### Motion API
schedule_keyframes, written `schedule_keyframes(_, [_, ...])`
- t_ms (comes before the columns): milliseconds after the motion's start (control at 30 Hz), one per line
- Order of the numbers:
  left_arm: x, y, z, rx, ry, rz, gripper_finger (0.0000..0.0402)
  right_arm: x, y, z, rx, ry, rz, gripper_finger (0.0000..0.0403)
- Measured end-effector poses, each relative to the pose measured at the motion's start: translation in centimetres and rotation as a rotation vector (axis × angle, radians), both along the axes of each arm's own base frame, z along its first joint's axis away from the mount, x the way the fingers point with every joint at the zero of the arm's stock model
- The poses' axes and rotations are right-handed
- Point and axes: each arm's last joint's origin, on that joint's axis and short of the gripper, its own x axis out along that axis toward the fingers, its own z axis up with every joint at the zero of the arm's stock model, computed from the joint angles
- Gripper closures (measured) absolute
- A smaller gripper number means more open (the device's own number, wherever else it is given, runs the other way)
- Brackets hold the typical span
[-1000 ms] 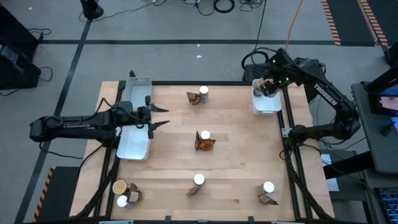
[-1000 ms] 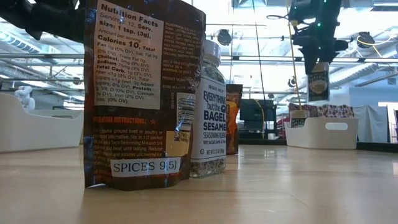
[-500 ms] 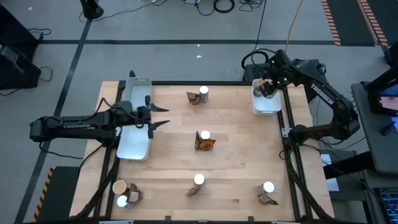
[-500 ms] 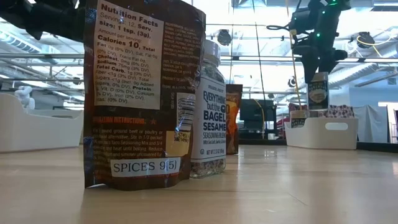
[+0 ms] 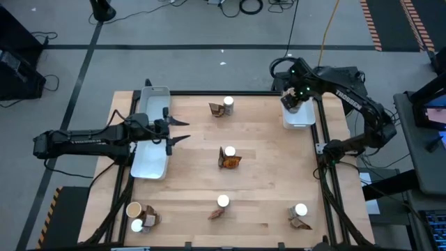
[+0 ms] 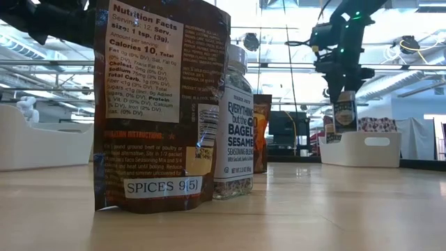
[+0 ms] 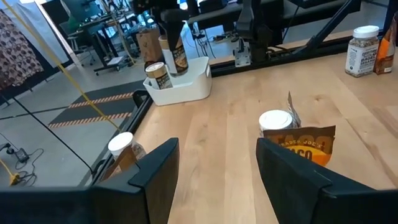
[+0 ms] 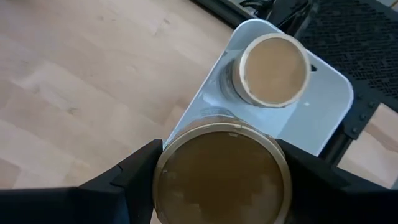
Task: Sort spices by type
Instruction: Put the right gold seasoning bottle into the right white bin
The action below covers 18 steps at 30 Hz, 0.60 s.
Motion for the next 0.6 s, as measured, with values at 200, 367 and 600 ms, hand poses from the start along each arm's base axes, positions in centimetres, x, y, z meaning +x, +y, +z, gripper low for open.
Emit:
schedule_keyframes(200, [0.0,0.0,0.0,-0.001,0.004,0.0,0.0183,0.7,-0.9,-1.1,0.017,0.017,-0.001,0.0151])
schedule_keyframes(367, [0.0,0.0,-0.1,-0.003,0.011,0.0,0.0183,0.8,-1.1,-2.8,0.009,0.023,0.025,0.0151])
schedule_keyframes(600, [-0.1,0.0,-0.3,-0.007,0.029,0.0,0.0183,-0.2,-1.4,-4.9,-0.012,0.01,0.005,0.0151])
